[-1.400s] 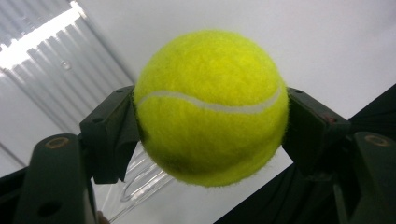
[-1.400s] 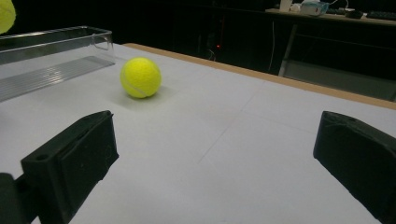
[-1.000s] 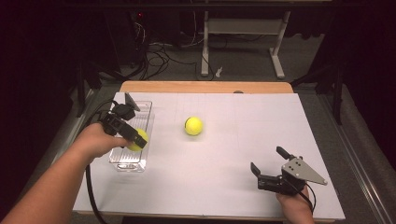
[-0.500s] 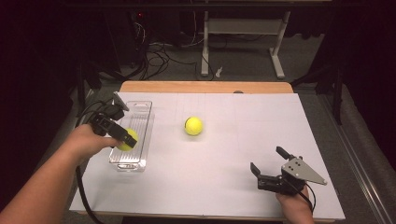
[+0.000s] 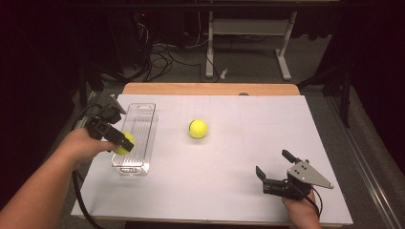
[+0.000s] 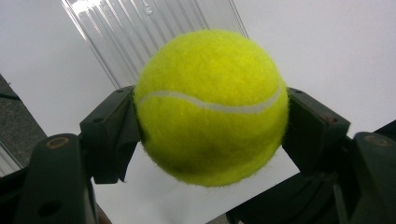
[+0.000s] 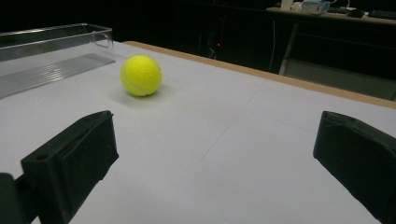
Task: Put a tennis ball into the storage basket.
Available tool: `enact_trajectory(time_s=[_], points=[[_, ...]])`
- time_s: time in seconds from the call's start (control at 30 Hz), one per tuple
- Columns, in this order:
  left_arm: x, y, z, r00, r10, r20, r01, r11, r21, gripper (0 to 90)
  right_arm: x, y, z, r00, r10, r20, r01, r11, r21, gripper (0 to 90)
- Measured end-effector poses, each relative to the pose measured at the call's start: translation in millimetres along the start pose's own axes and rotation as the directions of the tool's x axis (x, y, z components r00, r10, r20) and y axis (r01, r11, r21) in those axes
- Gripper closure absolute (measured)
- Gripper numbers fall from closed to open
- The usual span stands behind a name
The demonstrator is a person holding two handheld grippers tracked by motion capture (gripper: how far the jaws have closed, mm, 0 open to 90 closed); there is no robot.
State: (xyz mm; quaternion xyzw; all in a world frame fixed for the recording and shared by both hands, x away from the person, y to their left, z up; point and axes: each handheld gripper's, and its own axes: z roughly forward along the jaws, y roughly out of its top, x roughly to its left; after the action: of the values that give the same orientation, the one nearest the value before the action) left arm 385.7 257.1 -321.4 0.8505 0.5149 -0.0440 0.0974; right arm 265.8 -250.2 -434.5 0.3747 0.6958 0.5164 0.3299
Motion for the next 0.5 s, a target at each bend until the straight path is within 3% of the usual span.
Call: enact_trajectory(time_s=[0.5], points=[[-12.7,8.5,14.8,0.9991,0.028,-0.03,-0.027,0.9988,0.04,27.1,-0.5,-0.1,-0.3,1.0,0.0,-0.002,0.0,1.0,-0.002,0.2]])
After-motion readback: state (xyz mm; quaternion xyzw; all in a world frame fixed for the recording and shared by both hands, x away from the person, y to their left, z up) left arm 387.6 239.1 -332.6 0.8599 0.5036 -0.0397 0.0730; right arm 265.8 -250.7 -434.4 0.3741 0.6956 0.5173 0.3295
